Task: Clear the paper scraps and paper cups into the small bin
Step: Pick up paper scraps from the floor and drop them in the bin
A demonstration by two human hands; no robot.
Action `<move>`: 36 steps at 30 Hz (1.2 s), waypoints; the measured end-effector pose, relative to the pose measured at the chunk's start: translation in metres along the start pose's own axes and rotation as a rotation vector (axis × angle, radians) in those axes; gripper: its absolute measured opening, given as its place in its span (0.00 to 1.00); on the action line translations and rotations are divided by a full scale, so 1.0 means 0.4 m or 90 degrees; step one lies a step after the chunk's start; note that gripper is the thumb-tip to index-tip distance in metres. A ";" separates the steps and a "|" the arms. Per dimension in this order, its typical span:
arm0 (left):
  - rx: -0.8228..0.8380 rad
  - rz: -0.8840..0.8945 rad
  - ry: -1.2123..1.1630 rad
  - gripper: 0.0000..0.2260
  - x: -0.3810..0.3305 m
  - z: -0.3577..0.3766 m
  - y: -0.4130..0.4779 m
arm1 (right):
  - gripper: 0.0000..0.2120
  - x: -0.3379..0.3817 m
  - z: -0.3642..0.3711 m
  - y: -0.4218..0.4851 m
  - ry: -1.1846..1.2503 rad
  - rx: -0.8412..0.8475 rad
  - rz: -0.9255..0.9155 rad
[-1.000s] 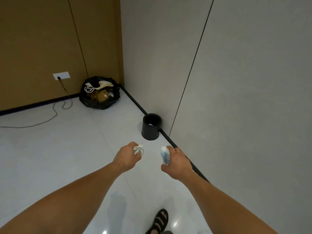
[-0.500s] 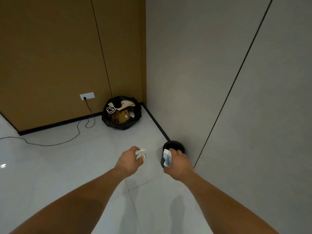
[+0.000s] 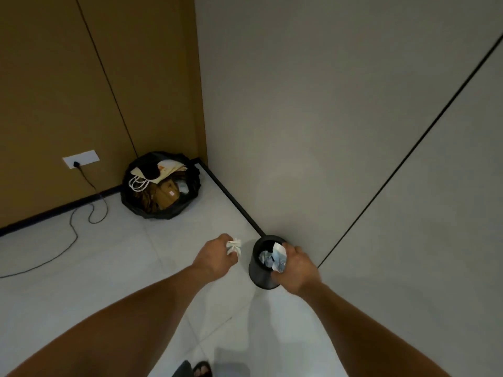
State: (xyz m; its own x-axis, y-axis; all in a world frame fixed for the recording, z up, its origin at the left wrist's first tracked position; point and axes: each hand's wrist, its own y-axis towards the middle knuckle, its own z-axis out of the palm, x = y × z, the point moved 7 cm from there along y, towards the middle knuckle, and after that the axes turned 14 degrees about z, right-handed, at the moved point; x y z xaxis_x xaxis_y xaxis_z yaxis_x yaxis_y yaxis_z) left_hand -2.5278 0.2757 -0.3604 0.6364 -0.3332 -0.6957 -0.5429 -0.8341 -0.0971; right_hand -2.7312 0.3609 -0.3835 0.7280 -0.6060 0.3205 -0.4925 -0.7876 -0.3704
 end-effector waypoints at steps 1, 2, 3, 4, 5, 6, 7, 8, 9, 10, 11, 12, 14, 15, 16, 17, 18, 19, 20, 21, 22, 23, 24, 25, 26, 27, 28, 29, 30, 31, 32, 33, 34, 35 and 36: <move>0.016 0.010 0.006 0.16 0.008 -0.010 0.046 | 0.36 0.006 0.001 0.020 0.010 0.000 0.014; 0.030 0.017 0.009 0.16 0.014 -0.015 0.090 | 0.36 0.009 0.001 0.040 0.018 0.002 0.028; 0.044 0.023 0.010 0.16 0.018 -0.017 0.134 | 0.36 0.008 0.000 0.059 0.026 0.004 0.045; 0.062 0.030 0.010 0.17 0.019 -0.011 0.178 | 0.36 0.003 -0.001 0.081 0.035 0.004 0.065; 0.085 0.039 0.013 0.17 0.017 0.001 0.220 | 0.36 -0.007 0.001 0.102 0.041 0.003 0.084; 0.110 0.051 0.019 0.17 0.012 0.019 0.261 | 0.35 -0.017 0.004 0.125 0.047 0.003 0.099; 0.138 0.064 0.029 0.17 0.007 0.041 0.304 | 0.35 -0.027 0.008 0.152 0.052 0.004 0.112; 0.164 0.076 0.040 0.17 0.001 0.064 0.345 | 0.36 -0.038 0.013 0.182 0.058 0.006 0.127; 0.189 0.086 0.049 0.17 -0.005 0.088 0.384 | 0.36 -0.049 0.019 0.215 0.070 0.007 0.143; 0.212 0.093 0.055 0.16 -0.009 0.112 0.421 | 0.37 -0.059 0.027 0.249 0.081 0.010 0.157; 0.234 0.095 0.061 0.16 -0.008 0.139 0.459 | 0.37 -0.068 0.036 0.287 0.092 0.015 0.168; 0.254 0.092 0.066 0.16 -0.003 0.164 0.494 | 0.37 -0.076 0.047 0.324 0.100 0.025 0.177; 0.299 0.090 0.077 0.17 0.016 0.213 0.566 | 0.36 -0.095 0.078 0.401 0.135 0.051 0.209; 0.322 0.093 0.088 0.17 0.030 0.238 0.601 | 0.36 -0.106 0.099 0.437 0.150 0.066 0.228; 0.340 0.093 0.100 0.17 0.049 0.263 0.638 | 0.36 -0.117 0.123 0.474 0.159 0.078 0.243; 0.355 0.092 0.111 0.17 0.070 0.290 0.678 | 0.36 -0.129 0.149 0.511 0.163 0.087 0.257; 0.366 0.090 0.117 0.18 0.094 0.320 0.719 | 0.37 -0.142 0.178 0.550 0.169 0.092 0.273; 0.376 0.088 0.120 0.18 0.122 0.355 0.760 | 0.37 -0.157 0.211 0.589 0.175 0.094 0.291; 0.386 0.088 0.122 0.19 0.152 0.395 0.801 | 0.37 -0.173 0.247 0.629 0.181 0.095 0.307; 0.399 0.092 0.122 0.19 0.184 0.439 0.838 | 0.37 -0.189 0.285 0.668 0.188 0.096 0.325; 0.413 0.100 0.121 0.19 0.219 0.488 0.870 | 0.36 -0.205 0.328 0.705 0.190 0.099 0.343; 0.428 0.113 0.123 0.19 0.256 0.542 0.902 | 0.36 -0.221 0.374 0.747 0.188 0.098 0.358; 0.445 0.128 0.127 0.19 0.294 0.597 0.931 | 0.36 -0.236 0.423 0.788 0.182 0.099 0.372; 0.464 0.143 0.132 0.19 0.335 0.656 0.955 | 0.36 -0.251 0.475 0.828 0.177 0.100 0.387; 0.481 0.159 0.136 0.19 0.378 0.716 0.980 | 0.36 -0.265 0.528 0.874 0.174 0.095 0.400; 0.495 0.174 0.138 0.18 0.422 0.772 1.001 | 0.36 -0.277 0.579 0.919 0.170 0.090 0.410; 0.507 0.185 0.141 0.17 0.465 0.824 1.018 | 0.36 -0.288 0.632 0.962 0.165 0.088 0.418; 0.515 0.195 0.145 0.17 0.506 0.872 1.035 | 0.36 -0.300 0.682 1.005 0.159 0.086 0.425; 0.523 0.205 0.149 0.17 0.544 0.917 1.049 | 0.36 -0.313 0.730 1.042 0.151 0.084 0.430; 0.530 0.212 0.152 0.17 0.582 0.957 1.062 | 0.36 -0.324 0.775 1.077 0.144 0.085 0.435; 0.534 0.218 0.154 0.17 0.617 0.993 1.075 | 0.36 -0.336 0.816 1.109 0.140 0.085 0.440; 0.538 0.227 0.156 0.17 0.648 1.027 1.088 | 0.36 -0.350 0.851 1.136 0.137 0.082 0.447; 0.540 0.233 0.155 0.18 0.675 1.058 1.098 | 0.37 -0.365 0.880 1.161 0.135 0.073 0.454; 0.542 0.234 0.153 0.19 0.701 1.084 1.106 | 0.38 -0.380 0.904 1.184 0.133 0.057 0.457; 0.541 0.237 0.149 0.21 0.723 1.105 1.112 | 0.39 -0.392 0.920 1.207 0.132 0.038 0.459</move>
State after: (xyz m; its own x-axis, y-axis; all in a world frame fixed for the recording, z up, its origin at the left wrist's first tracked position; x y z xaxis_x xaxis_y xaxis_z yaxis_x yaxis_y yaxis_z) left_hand -2.8273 0.0024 -0.9193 0.3856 -0.6695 -0.6350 -0.8902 -0.0891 -0.4467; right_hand -2.9075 0.1170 -0.9334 0.1274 -0.9826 0.1354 -0.7822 -0.1835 -0.5954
